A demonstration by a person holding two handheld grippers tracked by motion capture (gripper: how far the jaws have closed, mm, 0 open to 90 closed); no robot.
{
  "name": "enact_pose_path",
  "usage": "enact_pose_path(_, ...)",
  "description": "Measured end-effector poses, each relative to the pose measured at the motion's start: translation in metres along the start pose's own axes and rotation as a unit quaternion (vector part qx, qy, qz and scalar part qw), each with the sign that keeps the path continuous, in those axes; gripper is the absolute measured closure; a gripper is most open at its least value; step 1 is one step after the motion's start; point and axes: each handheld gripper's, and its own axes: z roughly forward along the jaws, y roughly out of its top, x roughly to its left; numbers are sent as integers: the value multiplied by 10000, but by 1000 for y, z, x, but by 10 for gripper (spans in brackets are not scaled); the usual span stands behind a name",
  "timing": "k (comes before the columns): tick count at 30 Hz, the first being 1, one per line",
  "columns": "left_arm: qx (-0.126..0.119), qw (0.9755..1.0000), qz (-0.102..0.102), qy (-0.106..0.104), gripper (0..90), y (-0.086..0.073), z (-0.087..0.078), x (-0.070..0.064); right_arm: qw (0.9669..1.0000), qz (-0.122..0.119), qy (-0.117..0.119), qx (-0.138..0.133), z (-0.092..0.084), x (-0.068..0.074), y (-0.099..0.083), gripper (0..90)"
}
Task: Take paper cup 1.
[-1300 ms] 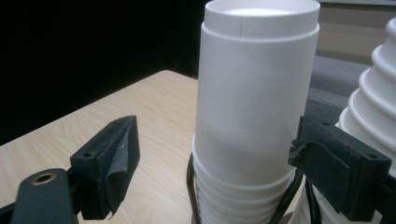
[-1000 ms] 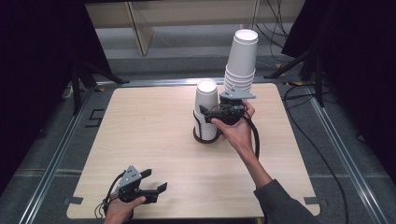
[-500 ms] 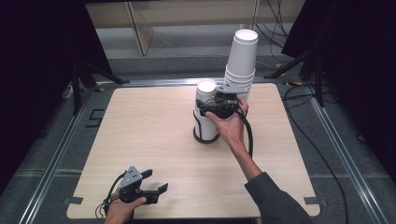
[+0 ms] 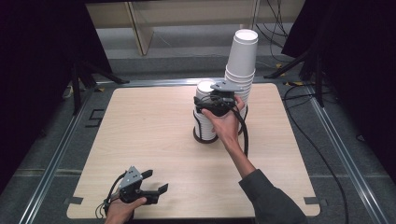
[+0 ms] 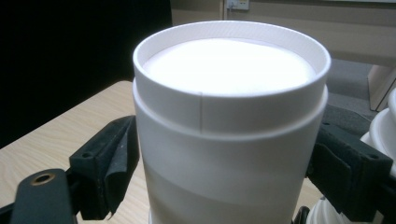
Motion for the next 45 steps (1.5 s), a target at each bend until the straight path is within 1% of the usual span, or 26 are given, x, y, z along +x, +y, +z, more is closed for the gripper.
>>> enact_pose_path(2,-92,9999,1,-71,145,-1,1,1,10000,-36,-29,-4,1,0,0,153)
enact_pose_path(5,2,10000,0,0,145,0,0,0,10000,-17,-85,-34,1,0,1,185)
enact_pose_path(6,1,10000,-2,0,145,0,0,0,9999,9,-109,-29,1,0,1,189)
enact_pose_path(7,-83,9999,-7,-64,145,-1,1,0,9999,16,-110,-47,1,-1,1,190)
enact_pose_path(8,-66,10000,-14,-48,145,-1,1,0,9999,93,-72,-2,0,0,1,192)
enact_pose_path(9,-83,9999,-5,-71,145,-1,2,0,9999,100,-52,-40,1,0,1,194)
enact_pose_path(11,-80,9999,7,-74,145,-1,2,0,9999,72,-126,-34,0,1,1,198)
enact_pose_path(12,-83,9999,-5,-72,145,-1,2,0,9999,80,-98,-68,1,1,1,200)
enact_pose_path(14,-86,9999,-8,-70,145,-1,1,0,9999,63,-139,-61,-1,1,2,203)
enact_pose_path(15,-88,9999,-9,-72,145,-1,1,0,9999,48,-110,-100,-1,1,2,204)
enact_pose_path(16,-87,9999,-13,-71,145,-1,2,0,9998,117,-113,-101,-2,2,3,204)
enact_pose_path(17,-81,9999,-10,-66,145,-1,1,0,9998,61,-107,-132,-3,1,4,205)
enact_pose_path(18,-79,9999,-1,-73,145,-1,1,0,9998,108,-89,-130,-4,2,5,205)
enact_pose_path(21,-73,9999,10,-75,145,-1,2,0,9997,69,-76,-203,-7,2,10,206)
enact_pose_path(23,-80,9999,7,-76,145,-1,2,0,9996,99,-81,-232,-10,2,13,207)
enact_pose_path(24,-76,9999,13,-74,145,-1,2,0,9997,63,-79,-241,-11,2,15,208)
enact_pose_path(25,-73,9999,17,-74,145,-1,2,0,9996,126,-50,-247,-13,3,17,208)
enact_pose_path(26,-14,10000,15,-41,145,0,1,0,9995,51,-61,-310,-14,2,19,208)
enact_pose_path(27,-74,9999,15,-75,145,-1,2,0,9995,58,-31,-322,-15,3,21,209)
enact_pose_path(28,-51,10000,19,-65,145,-1,1,0,9994,75,-31,-325,-17,4,24,209)
enact_pose_path(29,-6,10000,15,-27,145,0,1,0,9994,23,-40,-351,-19,4,27,209)
enact_pose_path(31,-69,9999,16,-77,145,-1,2,0,9991,36,-19,-422,-23,5,32,209)
enact_pose_path(33,-5,10000,19,-31,145,0,1,0,9988,38,11,-496,-27,6,38,209)
enact_pose_path(34,-4,10000,38,-50,145,0,1,0,9987,24,16,-501,-31,7,41,209)
enact_pose_path(37,30,10000,70,-47,145,0,0,0,9977,9,78,-668,-39,8,52,209)
enact_pose_path(45,-67,9999,18,-92,145,-1,3,-1,9954,-37,315,-906,-60,15,75,209)
